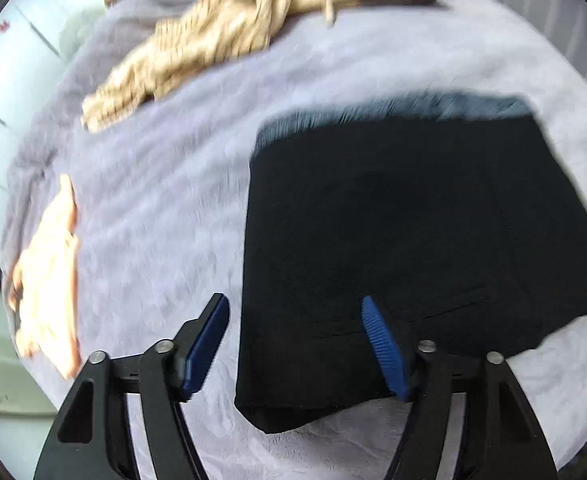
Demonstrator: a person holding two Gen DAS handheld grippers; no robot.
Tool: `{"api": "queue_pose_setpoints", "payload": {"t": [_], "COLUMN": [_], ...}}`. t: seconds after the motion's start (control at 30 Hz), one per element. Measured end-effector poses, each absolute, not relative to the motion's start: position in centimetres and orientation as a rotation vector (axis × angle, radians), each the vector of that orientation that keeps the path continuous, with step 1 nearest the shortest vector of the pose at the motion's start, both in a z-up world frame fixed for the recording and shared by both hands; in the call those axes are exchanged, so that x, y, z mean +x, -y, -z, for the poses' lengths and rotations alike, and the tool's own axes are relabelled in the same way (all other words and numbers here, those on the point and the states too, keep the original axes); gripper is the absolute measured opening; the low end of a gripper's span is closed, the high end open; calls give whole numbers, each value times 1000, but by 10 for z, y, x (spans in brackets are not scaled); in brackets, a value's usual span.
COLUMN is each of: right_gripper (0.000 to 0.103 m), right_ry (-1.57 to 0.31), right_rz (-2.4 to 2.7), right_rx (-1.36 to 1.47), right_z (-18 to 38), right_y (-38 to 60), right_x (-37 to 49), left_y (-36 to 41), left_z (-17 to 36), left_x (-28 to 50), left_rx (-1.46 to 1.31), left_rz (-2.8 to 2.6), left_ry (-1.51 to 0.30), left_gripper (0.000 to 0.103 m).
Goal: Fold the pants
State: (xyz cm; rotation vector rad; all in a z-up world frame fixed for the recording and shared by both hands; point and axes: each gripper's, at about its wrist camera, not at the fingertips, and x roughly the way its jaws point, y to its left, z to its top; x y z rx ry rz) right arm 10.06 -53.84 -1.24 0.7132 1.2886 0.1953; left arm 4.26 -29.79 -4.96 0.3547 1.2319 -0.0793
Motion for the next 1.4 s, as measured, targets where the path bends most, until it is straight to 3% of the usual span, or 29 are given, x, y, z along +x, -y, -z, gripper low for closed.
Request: {"api": "queue_pose_setpoints", "payload": {"t": [0.2,0.27,0.3,0.33,0.37,0.4,0.43,0.47,0.5,0.67,0.77,1.0,1.1,1.17,1.4], "right_gripper": [25,47,69,74,74,66,29,15,15,18,29,30,31,41,40], "right_ry": [-1351,-1330,-1331,-1337,-1340,-1336,-1322,-1324,-1324,-1420,-1398,-1269,-1285,-1371,-1418], "right_rz": [-88,-78,-101,-120,-140,-159,-177,-189,-176,-92,-77,-190,-245,-237,-240], "right_rx": [615,748,831,905,955,981,1005,1019,993,755,780,624,628,609,578], "right_z": [18,27,37,47,56,63,67,70,68,75,64,21,31,54,75], "right_y": [522,536,541,544,543,543,541,537,534,526,541,523,502,491,487], "right_x": [83,68,63,59,60,61,65,72,78,96,85,96,112,118,116], "left_y": [303,303,302,302,296,288,286,283,279,267,260,248,253,256,258], "left_z": [38,45,50,54,55,55,58,60,61,43,35,40,32,26,20], "left_x": [38,37,43,44,44,47,50,55,58,54,33,6,5,5,12], "left_rx": [361,348,339,328,313,307,311,306,284,248,254,152,180,209,200], "left_rz": [40,32,25,18,8,-5,-19,-24,-28,-61,-58,-110,-97,-89,-68], "left_ry": [-1229,-1264,-1274,-1282,-1290,-1293,-1295,-1302,-1317,-1356,-1360,-1441,-1428,-1412,-1398], "left_gripper": [79,79,79,79,80,84,89,92,96,97,97,97,97,97,97]}}
